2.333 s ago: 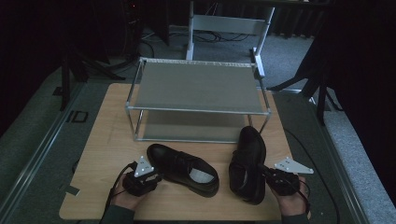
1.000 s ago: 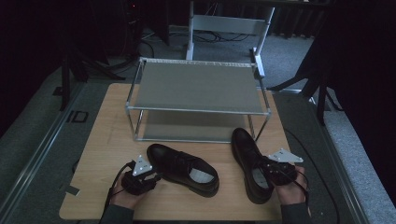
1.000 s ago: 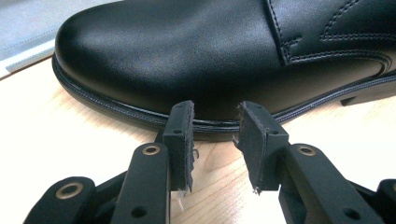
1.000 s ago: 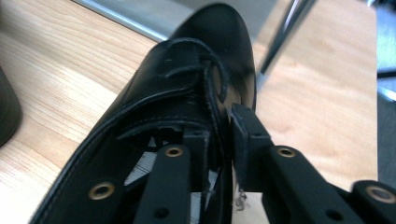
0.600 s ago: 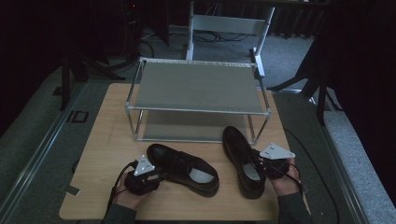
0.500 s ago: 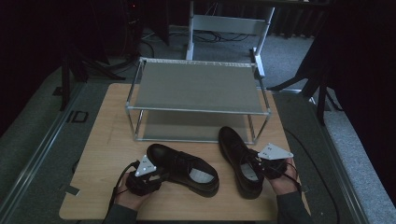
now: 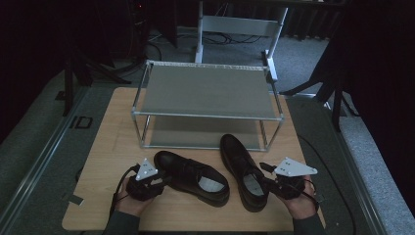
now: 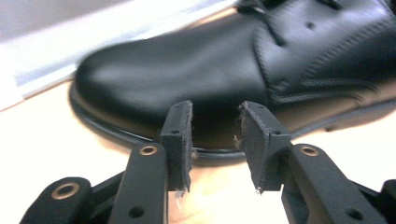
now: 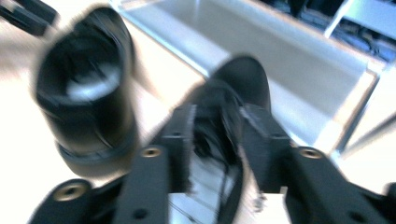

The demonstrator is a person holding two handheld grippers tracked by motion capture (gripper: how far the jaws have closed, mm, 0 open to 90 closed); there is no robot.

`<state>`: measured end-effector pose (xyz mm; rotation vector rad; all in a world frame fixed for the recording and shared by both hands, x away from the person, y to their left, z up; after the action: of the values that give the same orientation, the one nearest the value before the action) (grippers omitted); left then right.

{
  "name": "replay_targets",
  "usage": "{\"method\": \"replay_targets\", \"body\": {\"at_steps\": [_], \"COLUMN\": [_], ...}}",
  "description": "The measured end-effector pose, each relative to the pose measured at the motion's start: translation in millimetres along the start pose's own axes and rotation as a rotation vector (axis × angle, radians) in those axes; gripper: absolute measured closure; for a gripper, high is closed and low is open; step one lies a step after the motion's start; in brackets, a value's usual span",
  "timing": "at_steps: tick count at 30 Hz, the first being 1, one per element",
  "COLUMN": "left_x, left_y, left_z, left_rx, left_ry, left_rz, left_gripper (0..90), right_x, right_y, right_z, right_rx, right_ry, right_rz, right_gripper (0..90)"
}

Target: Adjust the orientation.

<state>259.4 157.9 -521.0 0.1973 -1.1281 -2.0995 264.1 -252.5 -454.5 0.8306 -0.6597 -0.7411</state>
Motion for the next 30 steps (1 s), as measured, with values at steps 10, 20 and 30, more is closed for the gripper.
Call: {"method": "replay_targets", "body": {"at_steps": [10, 20, 30], "left_x": [-18.7, -19.3, -16.1], "left_y": [-2.4, -4.1, -4.5], "left_z": [5.0, 3.3, 0.4], "left_rx": [0.021, 0.016, 0.007], "left_ry": [0.057, 0.065, 0.045], "left_rz": [0.048, 0.051, 0.043], "left_gripper": [63.0, 62.8, 62.5], "right_x": [-50.6, -79.9, -86.8], "right_y": [31.9, 40.9, 37.0], "right_z": [-29.9, -66.6, -72.7], "right_rx": [-0.047, -0.193, -0.299], "right_ry": [0.112, 0.133, 0.072], "right_rz": [0.012, 0.037, 0.073], "right_gripper": [90.0, 77.7, 84.6]}}
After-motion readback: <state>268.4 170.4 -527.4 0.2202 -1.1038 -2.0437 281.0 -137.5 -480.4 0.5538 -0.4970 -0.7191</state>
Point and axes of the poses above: each handheld gripper's, and its own axes: z roughly backward along the jaws, y roughly out of its top, x roughly to its right, the point moved 1 cm from there along -z, roughly forward along the jaws, and after that the axes turned 12 degrees about -y, right-handed, at the moved point
